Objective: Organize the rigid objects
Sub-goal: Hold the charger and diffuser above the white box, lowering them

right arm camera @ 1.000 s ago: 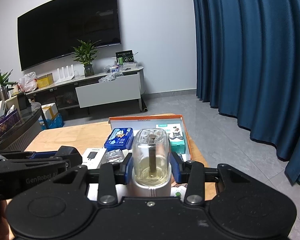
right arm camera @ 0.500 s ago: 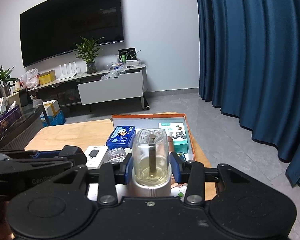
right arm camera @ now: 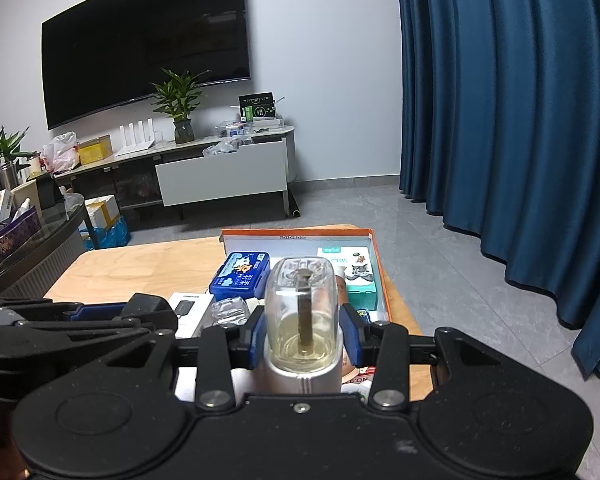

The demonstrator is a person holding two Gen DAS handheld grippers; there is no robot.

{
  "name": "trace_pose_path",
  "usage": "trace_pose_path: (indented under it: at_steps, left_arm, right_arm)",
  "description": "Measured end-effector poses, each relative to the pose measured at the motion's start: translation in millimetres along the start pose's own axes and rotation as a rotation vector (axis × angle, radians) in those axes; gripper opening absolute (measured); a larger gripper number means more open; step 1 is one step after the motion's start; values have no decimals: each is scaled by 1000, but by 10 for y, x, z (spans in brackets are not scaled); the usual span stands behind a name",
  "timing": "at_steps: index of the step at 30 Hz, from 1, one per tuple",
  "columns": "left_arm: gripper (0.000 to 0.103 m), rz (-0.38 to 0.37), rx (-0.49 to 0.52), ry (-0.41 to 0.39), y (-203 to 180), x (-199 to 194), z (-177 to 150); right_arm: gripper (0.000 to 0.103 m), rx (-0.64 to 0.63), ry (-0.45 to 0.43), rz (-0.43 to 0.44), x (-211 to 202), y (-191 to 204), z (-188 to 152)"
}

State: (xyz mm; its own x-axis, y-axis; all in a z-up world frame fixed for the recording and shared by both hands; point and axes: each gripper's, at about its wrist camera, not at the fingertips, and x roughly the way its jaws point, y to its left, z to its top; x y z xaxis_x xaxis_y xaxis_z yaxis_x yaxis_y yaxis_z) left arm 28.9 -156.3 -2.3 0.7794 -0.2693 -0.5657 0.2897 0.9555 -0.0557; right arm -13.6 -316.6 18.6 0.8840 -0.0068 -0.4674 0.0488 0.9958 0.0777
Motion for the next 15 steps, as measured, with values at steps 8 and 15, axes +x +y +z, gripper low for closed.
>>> trace_pose_path:
  at_steps: [8,15]
  left_arm:
    - [36,3,-2,7,-2,34,6]
    - [36,5,-8,10,11,41,12]
  right_arm:
    - [48,-1,3,-3,26,12,-20]
    - [48,-1,6,-2,57,19,-25]
